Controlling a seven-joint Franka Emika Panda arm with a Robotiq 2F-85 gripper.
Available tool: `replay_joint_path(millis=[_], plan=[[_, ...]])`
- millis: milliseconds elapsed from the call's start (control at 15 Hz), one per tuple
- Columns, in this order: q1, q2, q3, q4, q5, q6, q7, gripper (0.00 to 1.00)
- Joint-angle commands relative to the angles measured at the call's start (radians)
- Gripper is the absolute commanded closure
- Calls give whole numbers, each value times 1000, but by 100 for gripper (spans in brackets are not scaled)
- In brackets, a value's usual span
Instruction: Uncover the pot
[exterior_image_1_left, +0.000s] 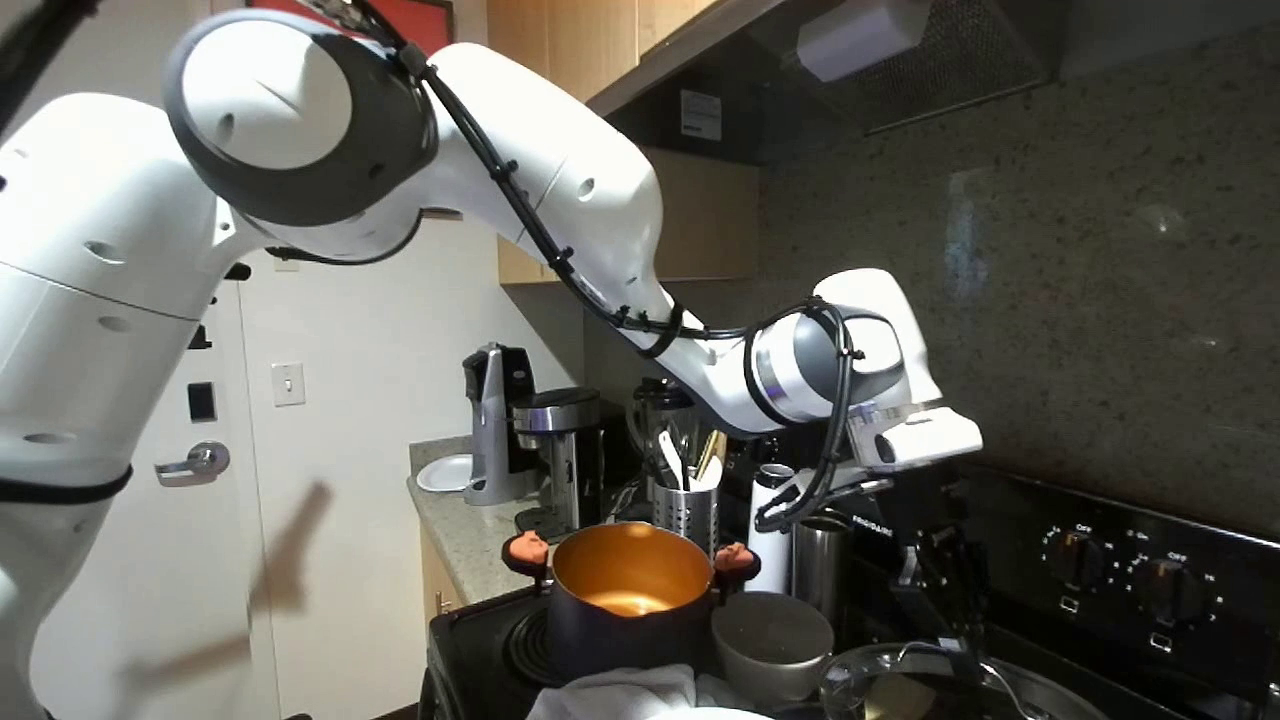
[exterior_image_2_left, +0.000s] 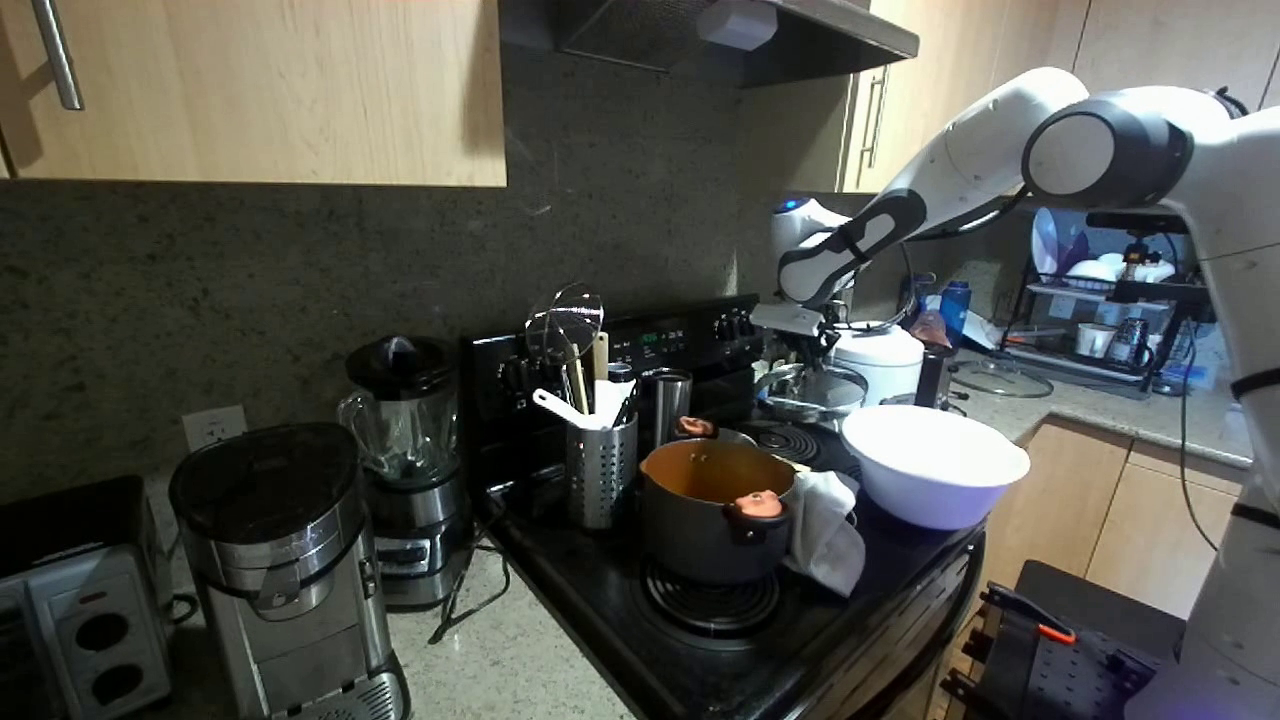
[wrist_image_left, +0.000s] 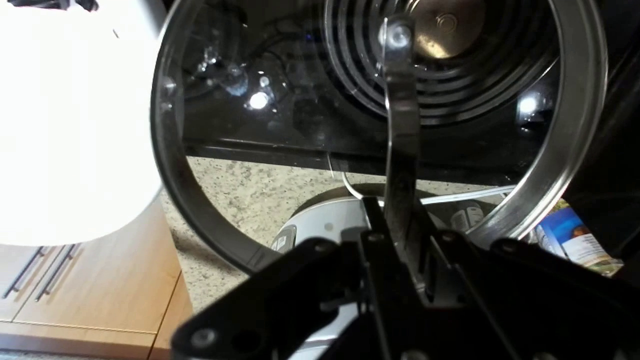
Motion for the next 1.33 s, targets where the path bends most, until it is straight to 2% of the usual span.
replay_joint_path(millis=[0,600,1267], plan=[[-16,41,-12,57,55,-67,-7,95],[-36,114,-10,100,169,-62,4,95],[-49,231,-25,212,230,-29,71,95]])
